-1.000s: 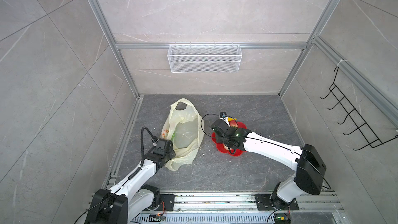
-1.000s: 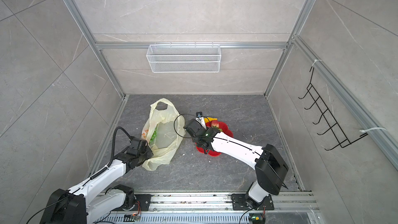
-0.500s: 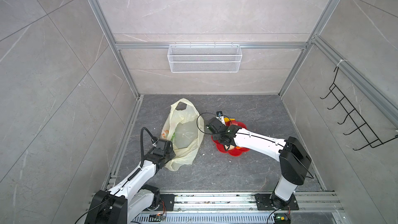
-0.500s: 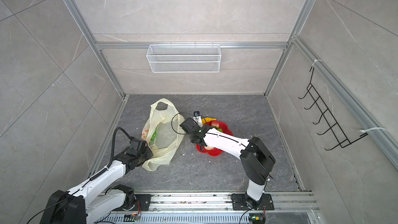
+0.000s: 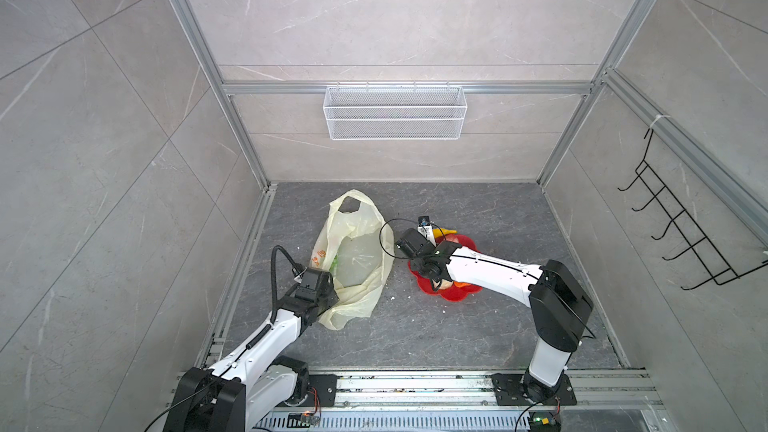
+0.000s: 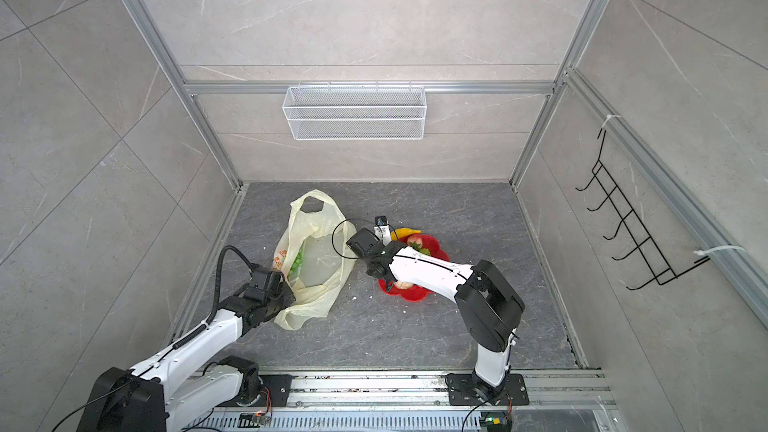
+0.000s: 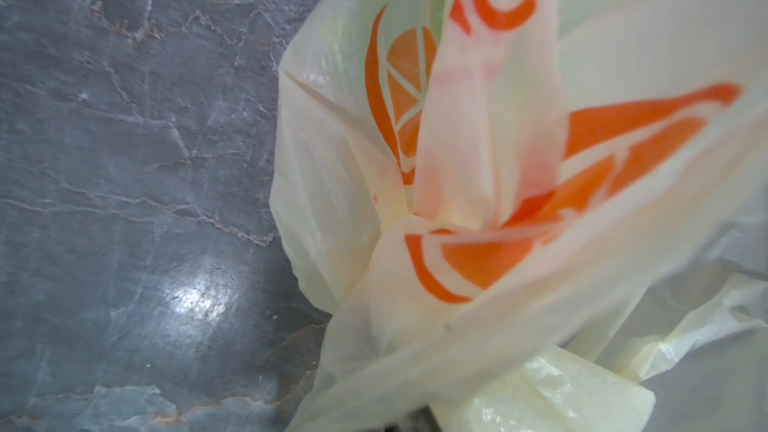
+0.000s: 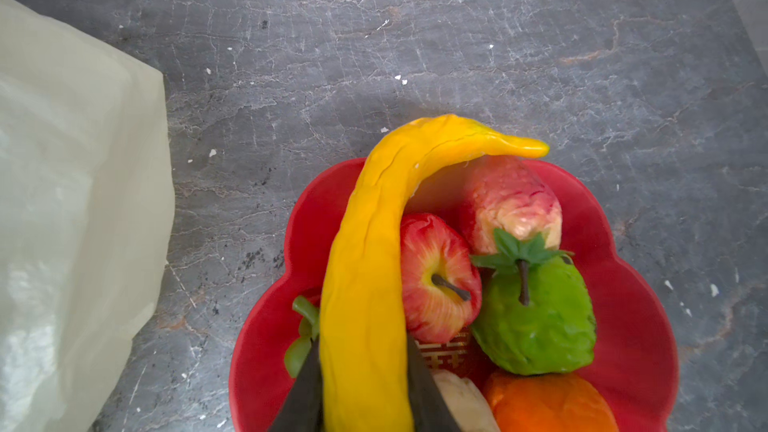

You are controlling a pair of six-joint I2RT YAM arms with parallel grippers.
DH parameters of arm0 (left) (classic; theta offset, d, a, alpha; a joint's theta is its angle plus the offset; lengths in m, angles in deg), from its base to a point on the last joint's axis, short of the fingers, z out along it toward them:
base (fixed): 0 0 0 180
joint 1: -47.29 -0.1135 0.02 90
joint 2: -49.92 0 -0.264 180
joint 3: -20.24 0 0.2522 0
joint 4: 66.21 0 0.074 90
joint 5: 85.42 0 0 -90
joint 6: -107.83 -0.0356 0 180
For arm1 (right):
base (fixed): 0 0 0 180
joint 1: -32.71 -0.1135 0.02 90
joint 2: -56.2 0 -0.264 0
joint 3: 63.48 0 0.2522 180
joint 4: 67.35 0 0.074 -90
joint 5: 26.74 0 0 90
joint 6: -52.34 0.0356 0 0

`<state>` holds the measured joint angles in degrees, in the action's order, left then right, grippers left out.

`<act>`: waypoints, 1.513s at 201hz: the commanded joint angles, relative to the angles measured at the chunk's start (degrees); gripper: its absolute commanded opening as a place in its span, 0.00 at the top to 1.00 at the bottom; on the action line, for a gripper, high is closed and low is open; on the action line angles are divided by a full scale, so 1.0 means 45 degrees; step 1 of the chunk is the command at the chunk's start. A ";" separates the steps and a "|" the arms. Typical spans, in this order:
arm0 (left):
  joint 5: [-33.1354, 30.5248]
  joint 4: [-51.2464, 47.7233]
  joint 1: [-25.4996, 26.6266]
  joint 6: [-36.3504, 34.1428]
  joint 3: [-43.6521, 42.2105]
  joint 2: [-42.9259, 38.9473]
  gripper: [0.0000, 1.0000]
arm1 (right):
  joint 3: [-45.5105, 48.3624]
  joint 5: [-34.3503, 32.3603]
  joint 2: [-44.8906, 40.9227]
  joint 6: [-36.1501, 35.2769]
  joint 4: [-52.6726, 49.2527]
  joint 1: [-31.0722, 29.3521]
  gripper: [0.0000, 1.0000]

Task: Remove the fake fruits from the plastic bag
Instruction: 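Lower the yellow banana onto the bowl fruits and open the right gripper, then move the right gripper over the bag while the left gripper lifts its edge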

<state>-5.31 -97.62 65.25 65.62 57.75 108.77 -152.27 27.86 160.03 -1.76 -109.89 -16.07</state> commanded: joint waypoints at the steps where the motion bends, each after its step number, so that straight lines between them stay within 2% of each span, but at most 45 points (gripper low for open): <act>1: -0.0024 0.0202 -0.0084 -0.0317 0.0052 0.0028 1.00 | -0.0203 -0.0278 0.0331 0.0419 -0.0324 -0.0117 0.73; 26: -0.0021 0.0211 -0.0070 -0.0317 0.0054 0.0028 1.00 | -0.0148 -0.0296 0.0353 0.0552 -0.0291 -0.0231 0.66; 52: -0.0034 0.0211 -0.0084 -0.0327 0.0071 0.0067 1.00 | -0.0044 -0.0293 0.0344 0.0634 -0.0265 -0.0346 0.65; 78: -0.0048 0.0193 -0.0082 -0.0342 0.0082 0.0106 1.00 | 0.0161 -0.0267 0.0207 0.0714 -0.0198 -0.0416 0.61; 172: -0.0029 0.0216 -0.0084 -0.0328 0.0074 0.0062 1.00 | 0.0247 0.0323 -0.0018 0.0724 -0.0024 -0.0413 0.56; 225: 0.0270 0.0345 -0.0083 -0.0500 0.0159 0.0208 1.00 | -0.0019 0.0665 -0.1850 0.0029 -0.0653 -0.0420 0.46; 248: 0.0440 -0.0030 -0.0081 -0.1026 0.1059 0.0518 1.00 | 0.0213 0.1287 -0.2963 -0.0658 -0.0360 -0.0425 0.45; 281: -0.0021 -0.0840 -0.0045 -0.2394 0.2667 0.1012 1.00 | 0.0383 0.3229 -0.3484 -0.1246 0.0545 -0.0499 0.44; 304: -0.0192 -0.2033 -0.0045 -0.2806 0.3657 0.1435 0.91 | 0.0129 0.4176 -0.3103 -0.1582 0.1337 -0.1041 0.44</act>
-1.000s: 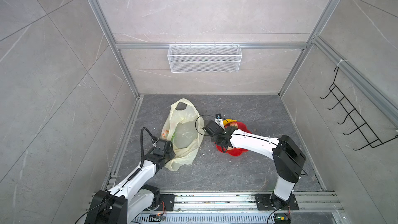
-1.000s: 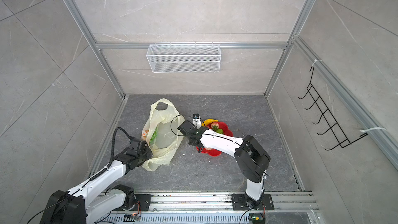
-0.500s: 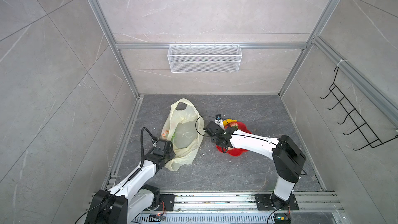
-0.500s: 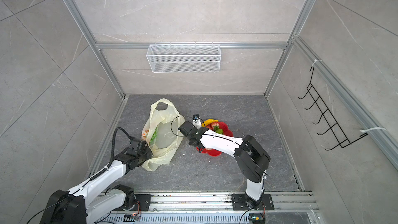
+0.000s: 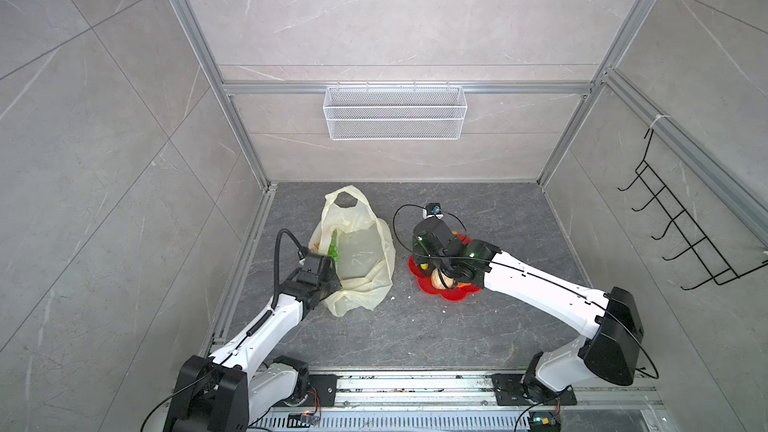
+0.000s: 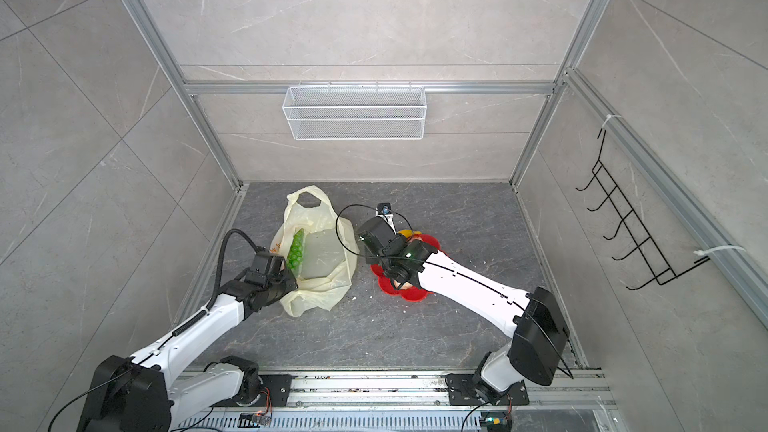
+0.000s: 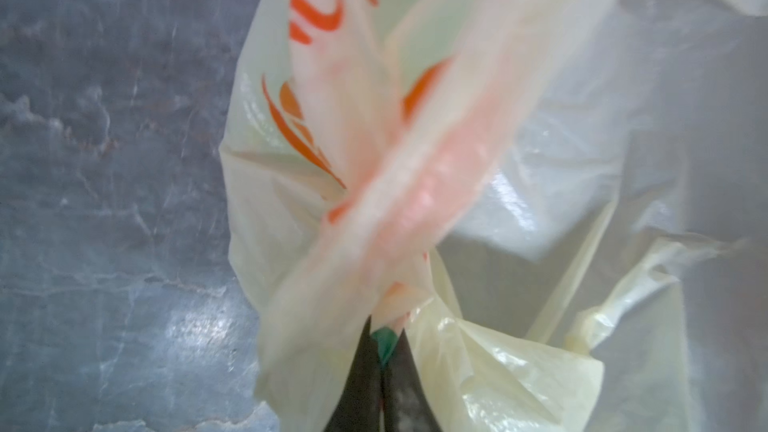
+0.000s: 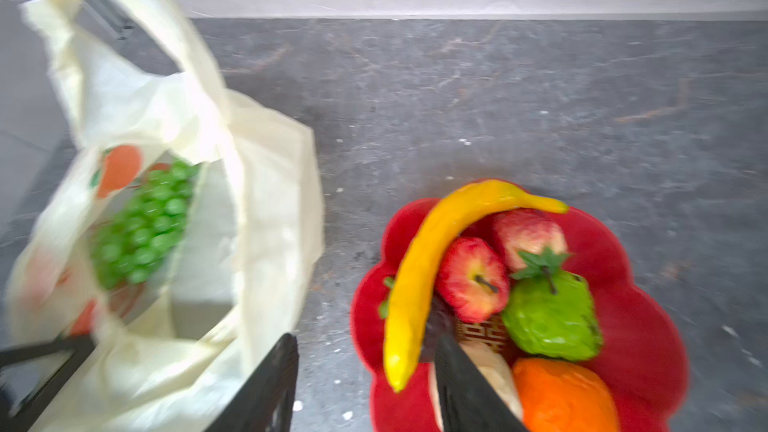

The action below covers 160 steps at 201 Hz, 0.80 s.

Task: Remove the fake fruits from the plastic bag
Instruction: 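Move the right gripper over the bag while the left gripper lifts its edge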

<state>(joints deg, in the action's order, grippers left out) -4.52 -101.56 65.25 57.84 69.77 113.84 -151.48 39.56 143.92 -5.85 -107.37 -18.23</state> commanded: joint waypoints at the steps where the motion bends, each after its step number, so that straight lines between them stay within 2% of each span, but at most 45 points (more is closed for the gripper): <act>1: -0.0364 -0.1208 -0.0045 -0.1078 0.1011 0.0327 0.90 | -0.0075 0.1616 0.0511 -0.0678 0.0807 -0.0587 0.44; 4: -0.0365 -0.1294 -0.0045 -0.1073 0.1050 0.0317 0.89 | -0.0167 0.1750 0.0602 -0.0729 0.0888 -0.0667 0.44; 11: -0.0477 -0.1562 -0.0044 -0.0996 0.1132 0.0239 0.73 | -0.0417 0.2047 0.0898 -0.0771 0.1025 -0.0820 0.44; 22: -0.0614 -0.1857 -0.0045 -0.0898 0.1158 -0.0038 0.59 | -0.0738 0.2545 0.1343 -0.0766 0.1271 -0.0982 0.44; 58: -0.1580 -0.3047 -0.0077 -0.0750 0.1654 -0.1028 0.27 | -0.1757 0.3778 0.3074 -0.0775 0.2028 -0.1350 0.44; 91: -0.1237 -0.3053 -0.0474 -0.1054 0.2800 -0.0413 0.13 | -0.2306 0.3822 0.4458 -0.0712 0.2015 -0.1647 0.44; 108: -0.0755 -0.2729 -0.0855 -0.1306 0.3525 0.0606 0.10 | -0.1890 0.3861 0.4661 -0.0428 0.2320 -0.1669 0.45; 120: -0.0821 -0.2987 -0.0943 -0.1426 0.4335 0.1645 0.01 | -0.1575 0.3881 0.4584 -0.0332 0.2516 -0.1674 0.45; 160: -0.2161 -0.3881 -0.0979 -0.1597 0.6627 0.5032 0.01 | -0.0872 0.3543 0.4112 -0.0194 0.2712 -0.1683 0.45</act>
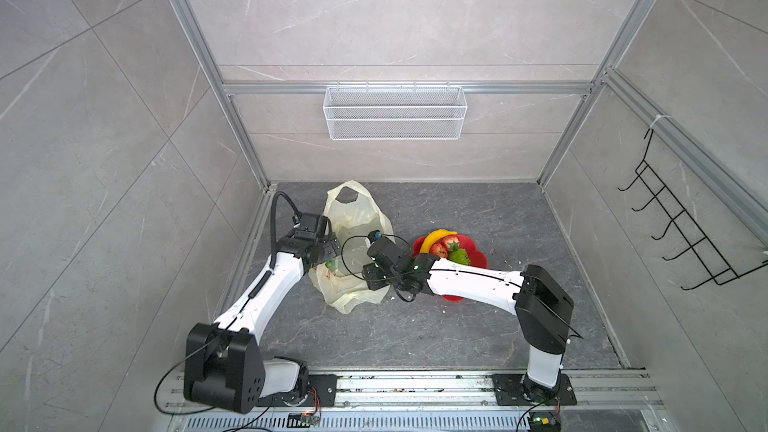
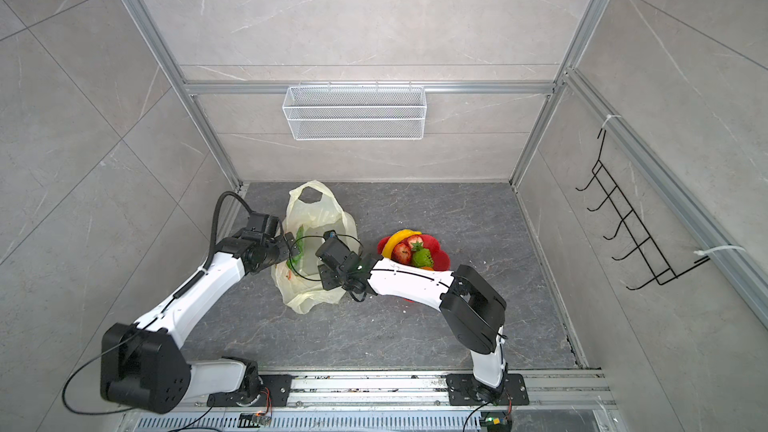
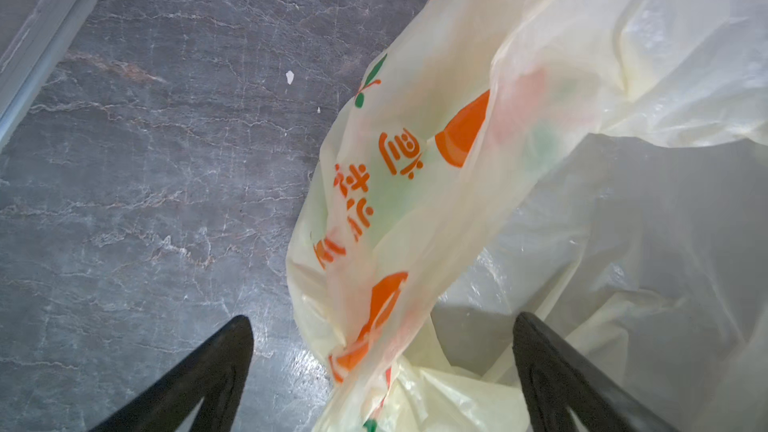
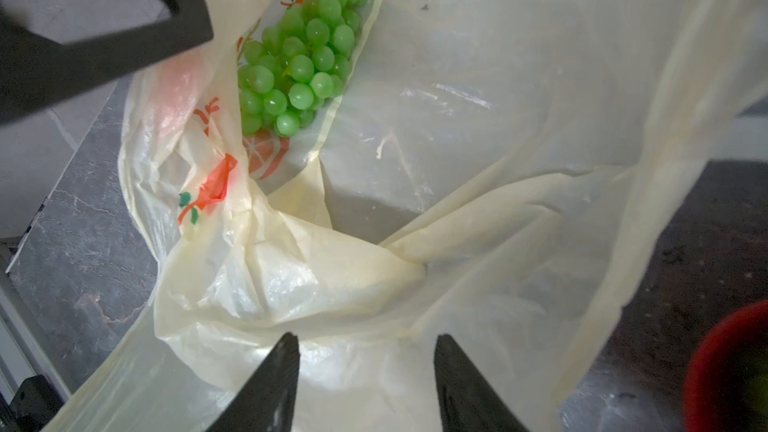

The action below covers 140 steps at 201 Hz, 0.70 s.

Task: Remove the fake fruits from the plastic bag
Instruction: 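Move the right gripper over the bag while the left gripper lifts its edge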

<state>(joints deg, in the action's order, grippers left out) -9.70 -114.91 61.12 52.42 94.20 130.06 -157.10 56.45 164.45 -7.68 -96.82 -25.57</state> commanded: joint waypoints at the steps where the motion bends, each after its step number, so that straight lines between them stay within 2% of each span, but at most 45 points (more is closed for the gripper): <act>1: -0.1056 -0.0940 -0.0053 -0.0397 0.1253 0.1497 0.01 | 0.0379 -0.0218 -0.0455 0.0214 0.0375 -0.0064 0.45; 16: -0.1469 -0.1109 -0.0202 -0.0409 0.1891 0.2525 0.05 | 0.0505 -0.0255 -0.0589 0.0202 0.0378 -0.0056 0.45; 34: -0.0917 -0.0838 -0.0689 -0.0289 0.2262 0.3248 0.33 | 0.0618 -0.0332 -0.0693 0.0194 0.0368 -0.0056 0.45; 52: -0.0897 -0.0326 -0.0784 -0.0426 0.2415 0.3562 0.43 | 0.0750 -0.0363 -0.0798 0.0199 0.0374 -0.0056 0.45; 64: -0.0771 -0.0236 -0.0787 -0.0616 0.2665 0.3761 0.53 | 0.0837 -0.0416 -0.0859 0.0194 0.0363 -0.0057 0.45; 85: -0.0391 0.0185 -0.0787 -0.0986 0.2741 0.3709 0.86 | 0.1023 -0.0553 -0.0955 0.0209 0.0351 -0.0056 0.45; 95: -0.0122 0.0509 -0.0768 -0.1150 0.2535 0.3410 0.97 | 0.1083 -0.0634 -0.0987 0.0200 0.0334 -0.0057 0.45; 100: 0.0024 0.0751 -0.0763 -0.1190 0.2314 0.3152 1.00 | 0.1103 -0.0669 -0.1003 0.0189 0.0340 -0.0059 0.44; 122: 0.0055 0.2448 -0.0371 -0.1675 0.0851 0.1272 1.00 | 0.1179 -0.0829 -0.1009 0.0228 0.0342 -0.0057 0.45; 140: -0.0333 0.3795 0.0737 -0.2556 -0.0581 -0.0855 1.00 | 0.1251 -0.1116 -0.1027 0.0411 0.0348 -0.0034 0.45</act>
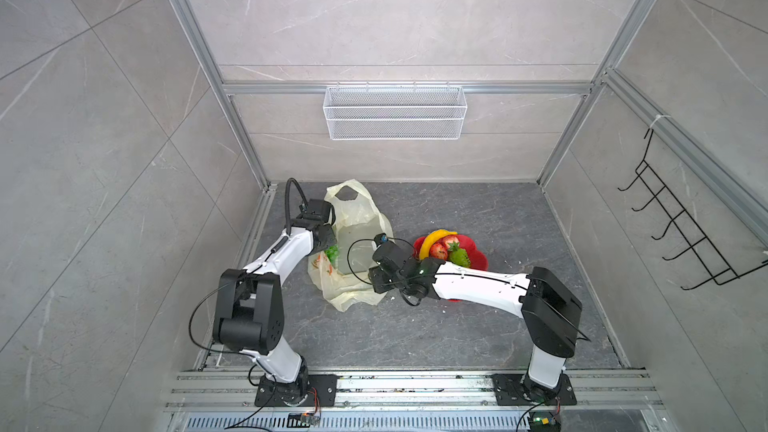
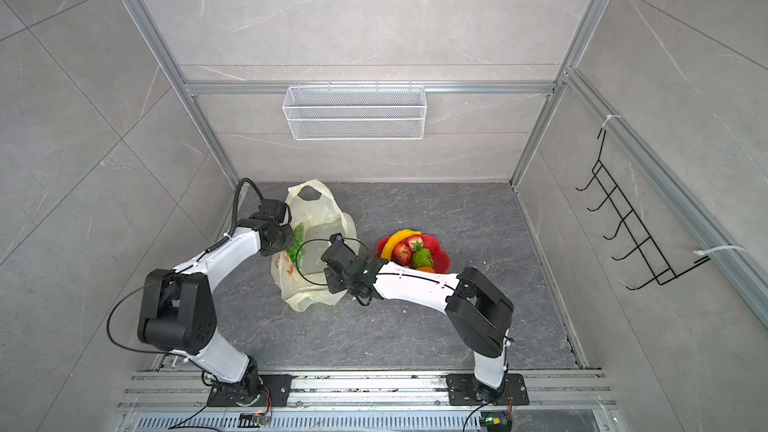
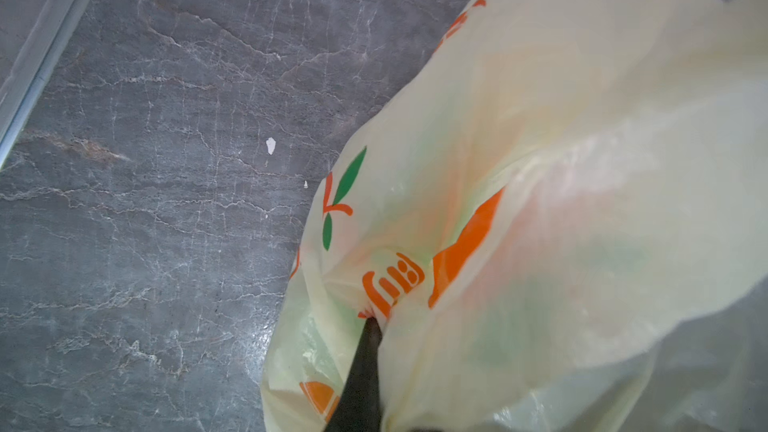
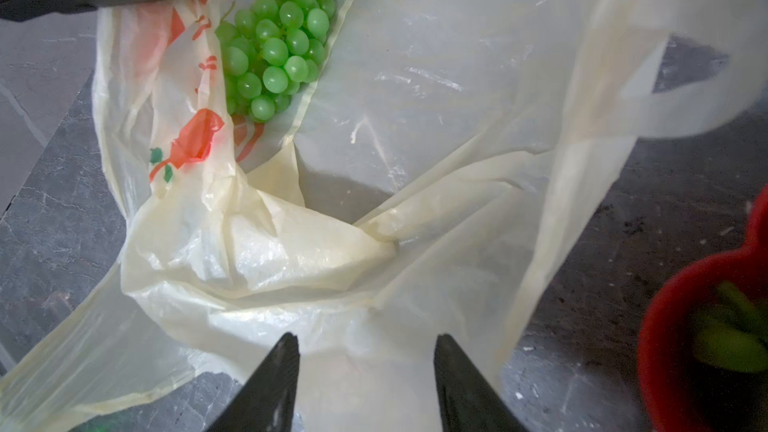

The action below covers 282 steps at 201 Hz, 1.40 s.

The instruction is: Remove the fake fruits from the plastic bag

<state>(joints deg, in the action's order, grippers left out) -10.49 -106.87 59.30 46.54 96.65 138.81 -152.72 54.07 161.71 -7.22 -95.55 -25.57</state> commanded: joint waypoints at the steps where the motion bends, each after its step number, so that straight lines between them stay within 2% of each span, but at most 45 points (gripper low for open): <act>1: -0.0163 0.2089 0.1198 -0.1250 -0.1186 -0.2906 1.00 | 0.0284 -0.0610 -0.0420 0.0328 0.0065 -0.0036 0.45; 33: 0.0510 0.3120 0.3059 -0.1188 -0.3857 -0.6570 1.00 | 0.0692 -0.0863 -0.0653 0.0768 0.0539 0.0092 0.45; 43: 0.0696 0.2851 0.3122 -0.0831 -0.4463 -0.7138 1.00 | 0.0729 -0.0769 -0.0619 0.0813 0.0771 0.0089 0.45; 63: -0.0049 0.1714 0.2963 -0.0132 -0.5297 -0.7653 1.00 | 0.0395 -0.0372 -0.0230 0.0873 0.0892 0.0091 0.45; 83: -0.0292 0.1126 0.2411 0.0891 -0.6088 -0.7817 1.00 | 0.0033 0.0054 0.0211 0.0989 0.0950 0.0085 0.45; 101: 0.0837 0.1355 0.1382 0.1484 -0.6685 -0.7672 1.00 | -0.0148 0.0305 0.0561 0.0972 0.1046 0.0079 0.45; 116: 0.1287 0.1425 0.0952 0.1896 -0.6880 -0.7382 1.00 | -0.0328 0.0349 0.0776 0.0949 0.0835 -0.0010 0.46; 152: 0.1989 0.1712 0.0875 0.2028 -0.6841 -0.6633 1.00 | 0.0718 -0.0013 0.0279 0.1234 0.0952 -0.0135 0.46; 198: 0.2856 0.2072 0.0879 0.1746 -0.6755 -0.5699 1.00 | 0.0852 -0.0218 0.0315 0.1069 0.0854 -0.0135 0.50; 217: 0.2357 0.1741 0.0873 0.1810 -0.6718 -0.6051 1.00 | 0.0784 -0.0207 0.0739 0.1107 0.0716 -0.0154 0.52; 247: -0.0326 0.0285 0.0639 0.2548 -0.6867 -0.7621 1.00 | 0.0600 -0.0647 0.1464 0.1170 0.0191 -0.0480 0.54; 261: -0.0383 0.0001 0.0229 0.2836 -0.7097 -0.8095 1.00 | 0.0649 -0.0882 0.1627 0.1384 0.0034 -0.0574 0.56; 282: 0.0464 -0.0179 -0.0183 0.3267 -0.7437 -0.7886 1.00 | 0.0976 -0.1077 0.1709 0.1760 0.0015 -0.0709 0.58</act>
<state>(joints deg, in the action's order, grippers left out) -7.76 -104.07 60.16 57.75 64.70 102.81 -149.10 51.84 168.45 -1.78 -93.12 -27.89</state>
